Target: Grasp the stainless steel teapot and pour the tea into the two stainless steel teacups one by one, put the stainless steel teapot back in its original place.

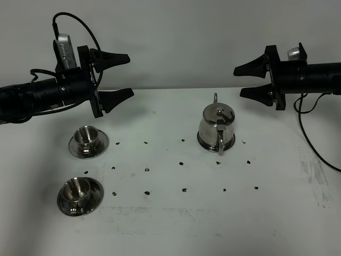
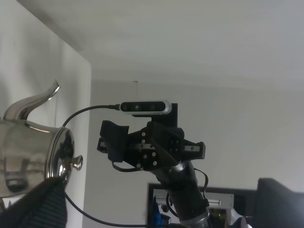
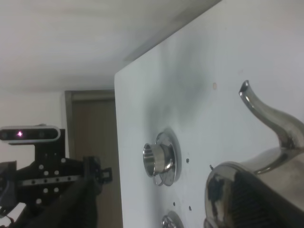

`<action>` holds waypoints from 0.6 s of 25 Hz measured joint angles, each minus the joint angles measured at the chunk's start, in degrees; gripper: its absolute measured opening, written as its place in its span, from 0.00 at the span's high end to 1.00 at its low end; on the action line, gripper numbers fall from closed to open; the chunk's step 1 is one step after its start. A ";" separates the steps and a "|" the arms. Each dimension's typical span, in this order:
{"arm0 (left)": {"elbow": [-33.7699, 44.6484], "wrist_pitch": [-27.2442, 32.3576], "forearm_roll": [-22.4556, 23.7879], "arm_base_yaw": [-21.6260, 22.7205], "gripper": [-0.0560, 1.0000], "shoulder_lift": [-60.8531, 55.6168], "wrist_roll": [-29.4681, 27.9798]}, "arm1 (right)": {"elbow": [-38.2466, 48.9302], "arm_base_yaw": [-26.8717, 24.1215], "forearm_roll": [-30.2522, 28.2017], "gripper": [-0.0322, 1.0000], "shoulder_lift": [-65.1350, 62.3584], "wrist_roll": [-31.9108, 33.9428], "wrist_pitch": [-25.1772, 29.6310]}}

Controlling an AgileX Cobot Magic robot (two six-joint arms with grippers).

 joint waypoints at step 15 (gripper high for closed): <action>0.00 0.63 0.00 0.00 0.23 0.00 6.77 | 0.00 0.00 -0.06 0.40 0.00 -5.62 0.00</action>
